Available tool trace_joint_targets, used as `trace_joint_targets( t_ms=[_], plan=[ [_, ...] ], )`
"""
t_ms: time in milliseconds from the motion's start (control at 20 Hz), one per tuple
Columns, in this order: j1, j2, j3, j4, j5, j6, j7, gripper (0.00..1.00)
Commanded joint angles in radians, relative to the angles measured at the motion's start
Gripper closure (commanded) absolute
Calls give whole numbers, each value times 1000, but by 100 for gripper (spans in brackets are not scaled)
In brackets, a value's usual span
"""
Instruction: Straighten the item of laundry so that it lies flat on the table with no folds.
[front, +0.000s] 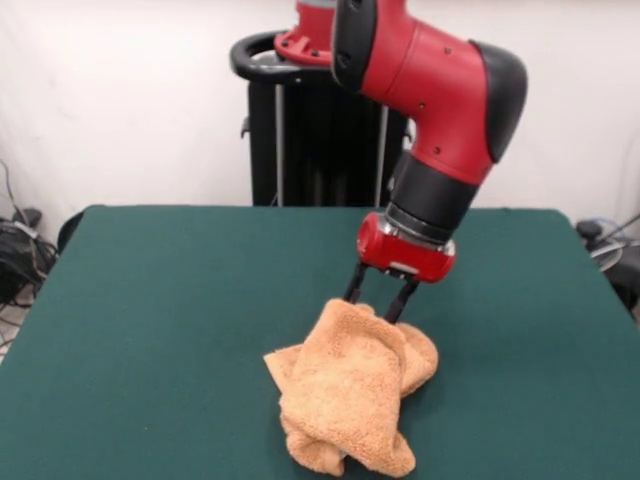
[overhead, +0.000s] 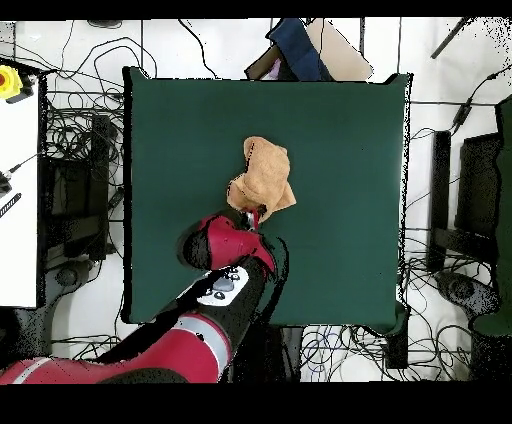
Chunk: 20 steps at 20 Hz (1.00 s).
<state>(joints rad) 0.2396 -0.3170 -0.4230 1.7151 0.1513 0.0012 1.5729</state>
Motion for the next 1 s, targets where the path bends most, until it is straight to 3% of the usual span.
trace_joint_targets(
  t_ms=[50, 300, 400, 650, 700, 1000],
  plan=[
    [-44, 33, 96, -23, 26, -168, 252, 0],
    [-79, 17, 145, 6, 34, -200, 269, 0],
    [-115, -10, 183, 16, 23, -158, 253, 0],
    [-105, -26, 165, 18, 40, -103, 230, 0],
    [-110, -31, 174, 25, 35, -114, 233, 100],
    [-73, -40, 146, 37, 96, -25, 254, 100]
  ],
)
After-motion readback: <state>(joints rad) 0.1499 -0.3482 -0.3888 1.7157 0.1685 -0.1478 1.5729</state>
